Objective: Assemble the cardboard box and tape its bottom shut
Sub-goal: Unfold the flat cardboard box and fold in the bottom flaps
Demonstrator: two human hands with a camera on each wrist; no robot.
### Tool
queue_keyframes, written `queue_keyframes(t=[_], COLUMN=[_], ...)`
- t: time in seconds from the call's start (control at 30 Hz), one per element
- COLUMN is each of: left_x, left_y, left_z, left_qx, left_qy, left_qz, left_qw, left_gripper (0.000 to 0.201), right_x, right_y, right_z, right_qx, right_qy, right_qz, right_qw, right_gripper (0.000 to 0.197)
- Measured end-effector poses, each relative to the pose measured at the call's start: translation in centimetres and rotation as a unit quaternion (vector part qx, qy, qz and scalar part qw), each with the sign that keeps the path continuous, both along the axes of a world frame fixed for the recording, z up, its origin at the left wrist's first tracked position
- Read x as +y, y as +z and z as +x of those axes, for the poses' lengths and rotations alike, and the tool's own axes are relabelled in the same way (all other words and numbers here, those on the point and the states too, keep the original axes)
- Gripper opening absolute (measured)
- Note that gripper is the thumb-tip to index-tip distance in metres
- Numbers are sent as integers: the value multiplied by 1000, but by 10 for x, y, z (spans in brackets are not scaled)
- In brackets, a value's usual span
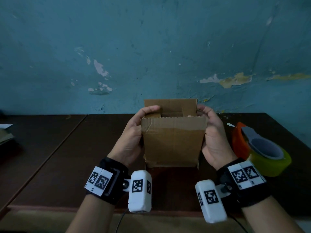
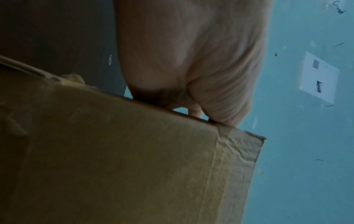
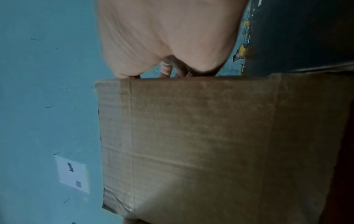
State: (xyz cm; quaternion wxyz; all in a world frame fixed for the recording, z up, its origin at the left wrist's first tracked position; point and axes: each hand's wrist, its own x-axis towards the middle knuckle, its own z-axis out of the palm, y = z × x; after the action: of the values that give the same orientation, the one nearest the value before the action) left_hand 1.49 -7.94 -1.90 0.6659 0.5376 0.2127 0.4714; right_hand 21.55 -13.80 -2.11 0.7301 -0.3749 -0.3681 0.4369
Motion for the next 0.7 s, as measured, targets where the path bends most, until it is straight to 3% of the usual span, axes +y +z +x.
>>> queue_keyframes(t=[0.57, 0.7], left_x=[-2, -5], left_y=[-1, 0], left_z=[3, 1], left_qx=[48, 57], left_qy=[30, 37], left_qz=[16, 30], left_qw=[998, 997], left_gripper=[26, 44], right_x=[6, 6], right_y=[-5, -6], right_z=[2, 3], right_qx=[5, 0], right_qy=[6, 7], right_qz=[10, 12], right_qw=[1000, 1000], right_gripper=[47, 45])
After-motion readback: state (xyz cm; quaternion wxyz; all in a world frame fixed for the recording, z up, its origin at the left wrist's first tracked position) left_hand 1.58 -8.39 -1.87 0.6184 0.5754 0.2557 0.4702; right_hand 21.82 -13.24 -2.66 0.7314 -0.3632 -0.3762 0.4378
